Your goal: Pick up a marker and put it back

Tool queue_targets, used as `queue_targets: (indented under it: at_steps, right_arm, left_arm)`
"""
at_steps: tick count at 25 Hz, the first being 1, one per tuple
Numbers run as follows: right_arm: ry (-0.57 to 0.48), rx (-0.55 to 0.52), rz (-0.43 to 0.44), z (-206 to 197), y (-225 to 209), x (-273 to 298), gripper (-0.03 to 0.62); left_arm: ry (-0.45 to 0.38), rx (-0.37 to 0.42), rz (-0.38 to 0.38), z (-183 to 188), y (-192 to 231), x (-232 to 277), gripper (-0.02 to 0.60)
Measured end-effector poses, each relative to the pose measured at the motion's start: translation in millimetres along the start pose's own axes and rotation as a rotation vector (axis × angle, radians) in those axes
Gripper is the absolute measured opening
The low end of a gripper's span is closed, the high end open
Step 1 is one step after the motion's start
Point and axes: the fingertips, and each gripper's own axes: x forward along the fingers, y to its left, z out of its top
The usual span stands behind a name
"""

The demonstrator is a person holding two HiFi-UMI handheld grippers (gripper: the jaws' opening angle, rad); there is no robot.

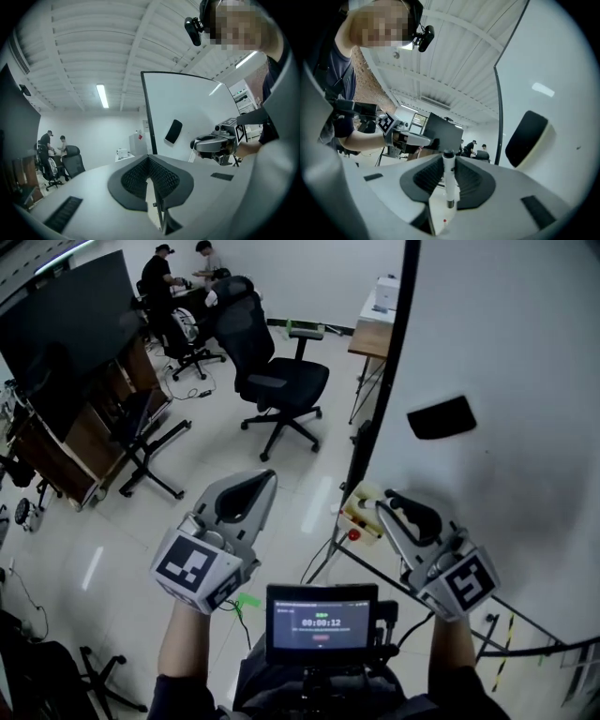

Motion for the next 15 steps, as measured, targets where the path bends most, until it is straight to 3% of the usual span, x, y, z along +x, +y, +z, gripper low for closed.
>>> queue_targets:
  at_steps: [8, 15]
  right_arm:
    - [-0.037, 0.028, 0.125, 3.3, 7.4, -59.0, 0.094]
    - [-0.023, 0.038, 0.188, 5.0, 43.3, -60.3, 0.094]
  left_arm:
    - [0.035, 0.049, 0.132, 13.2, -69.5, -31.9, 0.000]
    - [0.028, 0.104, 0.177, 20.6, -77.2, -72.4, 0.000]
